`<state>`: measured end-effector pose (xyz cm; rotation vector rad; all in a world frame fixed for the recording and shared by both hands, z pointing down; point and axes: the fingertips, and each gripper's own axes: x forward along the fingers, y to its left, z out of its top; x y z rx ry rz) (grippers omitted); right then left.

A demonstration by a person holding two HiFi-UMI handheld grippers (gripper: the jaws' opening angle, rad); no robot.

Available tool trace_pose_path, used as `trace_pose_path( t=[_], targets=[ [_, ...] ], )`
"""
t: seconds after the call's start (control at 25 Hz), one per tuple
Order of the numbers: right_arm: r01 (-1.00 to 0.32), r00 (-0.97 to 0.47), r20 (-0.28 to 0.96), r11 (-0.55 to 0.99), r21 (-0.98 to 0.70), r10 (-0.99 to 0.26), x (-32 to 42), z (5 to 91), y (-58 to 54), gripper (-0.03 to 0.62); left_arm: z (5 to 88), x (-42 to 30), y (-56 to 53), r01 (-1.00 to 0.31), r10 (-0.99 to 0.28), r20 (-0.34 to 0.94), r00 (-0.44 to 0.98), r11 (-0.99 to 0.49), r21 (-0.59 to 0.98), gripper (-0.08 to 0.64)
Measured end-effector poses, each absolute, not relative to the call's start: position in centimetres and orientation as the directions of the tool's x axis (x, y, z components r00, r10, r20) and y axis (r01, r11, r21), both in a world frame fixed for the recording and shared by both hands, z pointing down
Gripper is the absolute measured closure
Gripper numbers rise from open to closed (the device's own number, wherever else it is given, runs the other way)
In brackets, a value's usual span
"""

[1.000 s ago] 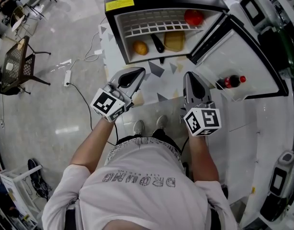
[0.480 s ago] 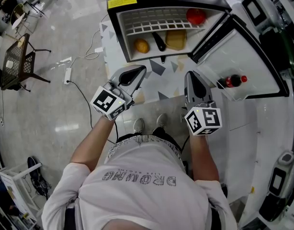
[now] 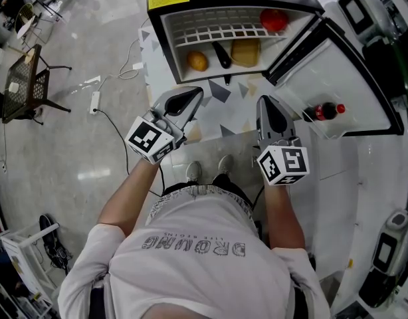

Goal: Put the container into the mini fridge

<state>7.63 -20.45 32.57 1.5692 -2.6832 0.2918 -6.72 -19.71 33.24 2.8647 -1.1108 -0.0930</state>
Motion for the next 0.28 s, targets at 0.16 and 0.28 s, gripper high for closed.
trace_pose_path(
  t=[0.16, 0.28],
  targets=[
    [-0.865, -0.496, 0.114, 0.479, -0.149, -0.861, 7.74, 32.56, -20.68, 0.592, 33.28, -6.52, -19.86, -0.670, -0.674, -0.029, 0.738, -0.738, 0.080, 0.555],
    [-0.865, -0.497, 0.114, 0.479, -0.151, -0.860, 7.85, 32.63, -20.83, 0.592, 33.35, -6.34, -19.94, -0.669, -0.673, -0.027, 0.740, -0.739, 0.076, 0.555]
  ],
)
